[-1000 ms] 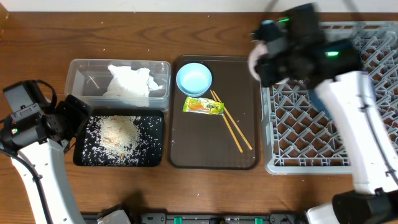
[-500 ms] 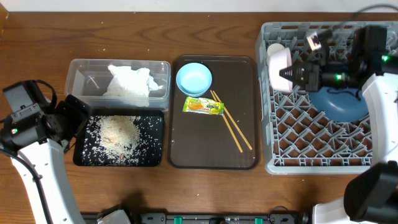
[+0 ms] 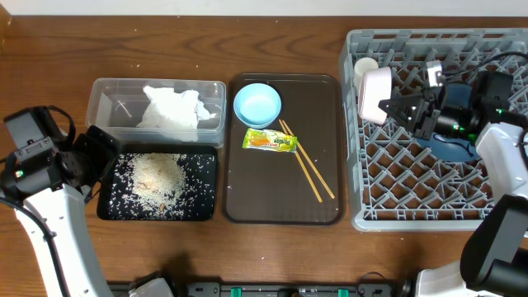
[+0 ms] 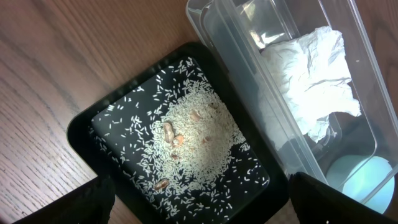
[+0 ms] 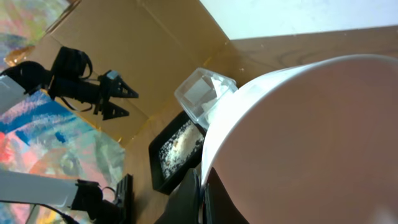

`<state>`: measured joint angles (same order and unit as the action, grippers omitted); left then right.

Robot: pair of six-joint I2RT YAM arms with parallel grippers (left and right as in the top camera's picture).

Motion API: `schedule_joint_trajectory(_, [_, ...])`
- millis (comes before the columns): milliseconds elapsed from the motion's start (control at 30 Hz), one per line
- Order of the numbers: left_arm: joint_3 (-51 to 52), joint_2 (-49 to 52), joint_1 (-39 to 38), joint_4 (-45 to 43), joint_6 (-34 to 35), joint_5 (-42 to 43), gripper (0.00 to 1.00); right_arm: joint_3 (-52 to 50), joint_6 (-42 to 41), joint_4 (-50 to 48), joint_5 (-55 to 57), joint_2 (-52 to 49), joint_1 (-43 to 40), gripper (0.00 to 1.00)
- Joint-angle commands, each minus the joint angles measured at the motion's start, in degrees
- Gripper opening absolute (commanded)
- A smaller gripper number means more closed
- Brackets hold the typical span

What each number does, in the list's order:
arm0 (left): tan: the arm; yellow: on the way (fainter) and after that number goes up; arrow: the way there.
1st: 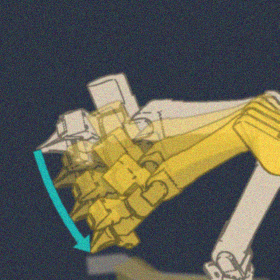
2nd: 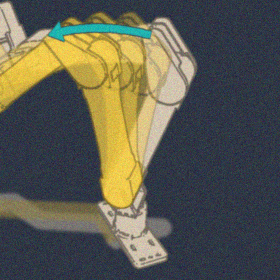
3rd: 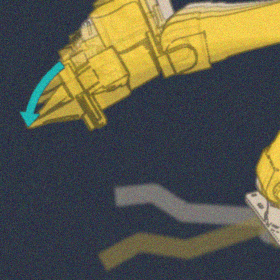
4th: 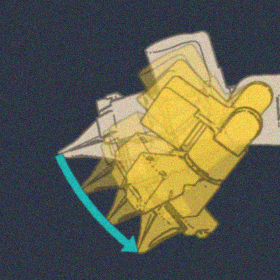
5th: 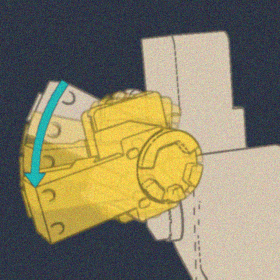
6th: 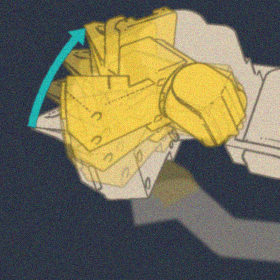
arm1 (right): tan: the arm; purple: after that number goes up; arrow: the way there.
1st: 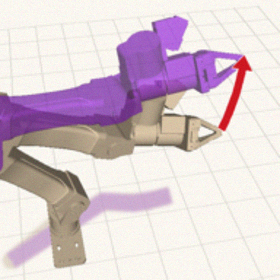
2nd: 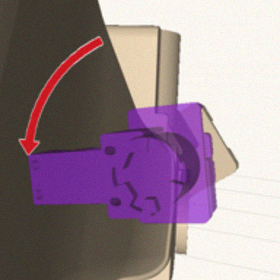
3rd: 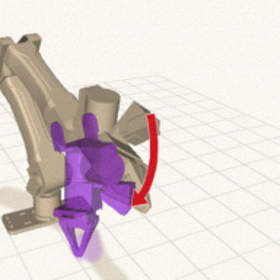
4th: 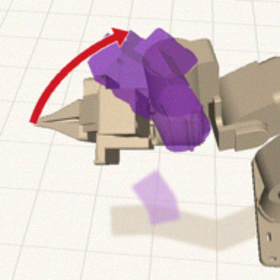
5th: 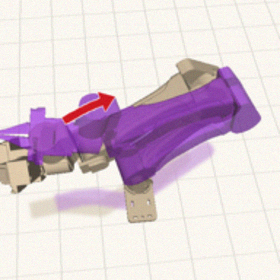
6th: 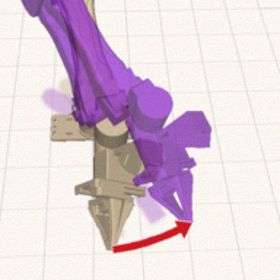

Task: Sort waste into correct bins and load items into the dishwasher rack
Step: 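Lift the pink bowl with the right gripper and carry it to the rack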

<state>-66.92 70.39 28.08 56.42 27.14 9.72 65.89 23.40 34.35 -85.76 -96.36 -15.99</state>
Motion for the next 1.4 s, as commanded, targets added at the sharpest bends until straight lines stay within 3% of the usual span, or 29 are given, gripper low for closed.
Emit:
schedule_joint_trajectory(0, [-1.03,0.02,0.24,0.11,-0.31,-0.33,0.92,-1.40,0.90,-2.23,-3.58,0.07,-0.33,0.01])
schedule_joint_trajectory(500, [-1.03,0.00,0.24,0.11,-0.31,-0.33,0.92,-8.76,0.92,-14.49,-1.05,-0.81,-0.33,0.01])
schedule_joint_trajectory(800, [-1.03,0.00,0.26,0.11,-0.31,-0.33,0.92,-9.33,0.74,-20.13,-3.63,-6.78,-0.33,0.01])
schedule_joint_trajectory(1367, [-1.03,0.02,0.24,0.09,-0.31,-0.33,0.92,-9.31,-8.02,-24.79,-3.67,-10.80,-1.57,0.01])
